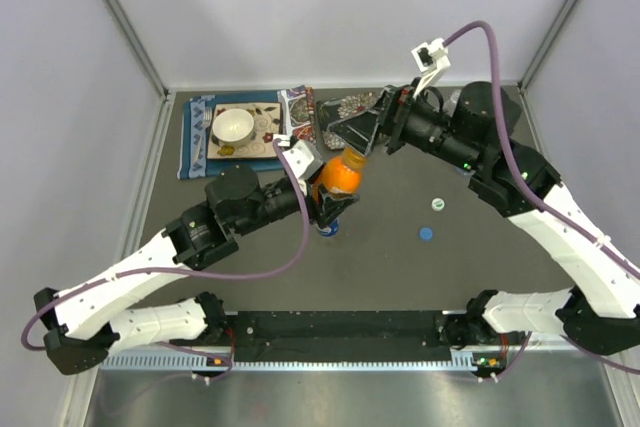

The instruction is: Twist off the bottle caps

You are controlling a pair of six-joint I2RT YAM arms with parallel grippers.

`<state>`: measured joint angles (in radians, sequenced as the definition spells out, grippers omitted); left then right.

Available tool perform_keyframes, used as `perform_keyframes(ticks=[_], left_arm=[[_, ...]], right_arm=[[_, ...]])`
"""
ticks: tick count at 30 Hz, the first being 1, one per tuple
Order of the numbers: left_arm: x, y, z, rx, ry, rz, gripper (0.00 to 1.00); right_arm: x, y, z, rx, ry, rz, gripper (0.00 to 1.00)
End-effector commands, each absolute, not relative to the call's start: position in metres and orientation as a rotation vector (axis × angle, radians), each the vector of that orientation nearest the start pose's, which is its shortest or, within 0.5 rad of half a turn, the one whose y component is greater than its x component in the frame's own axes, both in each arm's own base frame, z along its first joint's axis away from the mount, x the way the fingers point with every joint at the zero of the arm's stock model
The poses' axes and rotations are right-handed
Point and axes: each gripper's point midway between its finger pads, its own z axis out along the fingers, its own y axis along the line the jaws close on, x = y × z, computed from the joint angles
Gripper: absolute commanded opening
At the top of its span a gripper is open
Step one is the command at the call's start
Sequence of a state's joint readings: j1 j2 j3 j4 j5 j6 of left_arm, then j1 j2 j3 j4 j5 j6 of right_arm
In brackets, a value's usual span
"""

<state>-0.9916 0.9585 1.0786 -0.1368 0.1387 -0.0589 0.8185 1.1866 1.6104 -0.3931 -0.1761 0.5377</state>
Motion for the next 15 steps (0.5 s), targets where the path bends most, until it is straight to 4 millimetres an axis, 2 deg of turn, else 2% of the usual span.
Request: perform_keyframes(ticks=[1,7,12,15], left_arm=[[0.211,-0.283,0.398,0.635,1.415,-0.653,0.31],[0.220,-0.279,0.394,0.587,1.439,-0.549,0.30],[0.219,-0.282,0.390,0.595,1.445,-0.545,0.30],[0.219,-0.281,0.391,0.591,1.441,-0.543,0.30]], right_arm=[[0.218,0.297,0.483,-0.251,1.686,1.145,0.91],[0.219,0.303,0.470,-0.251,1.732,1.122,0.89],[0.222,0.311,0.459,-0.262,1.764,1.113,0.87],[0.224,0.313,0.453,-0.263,1.782,1.106,0.82]])
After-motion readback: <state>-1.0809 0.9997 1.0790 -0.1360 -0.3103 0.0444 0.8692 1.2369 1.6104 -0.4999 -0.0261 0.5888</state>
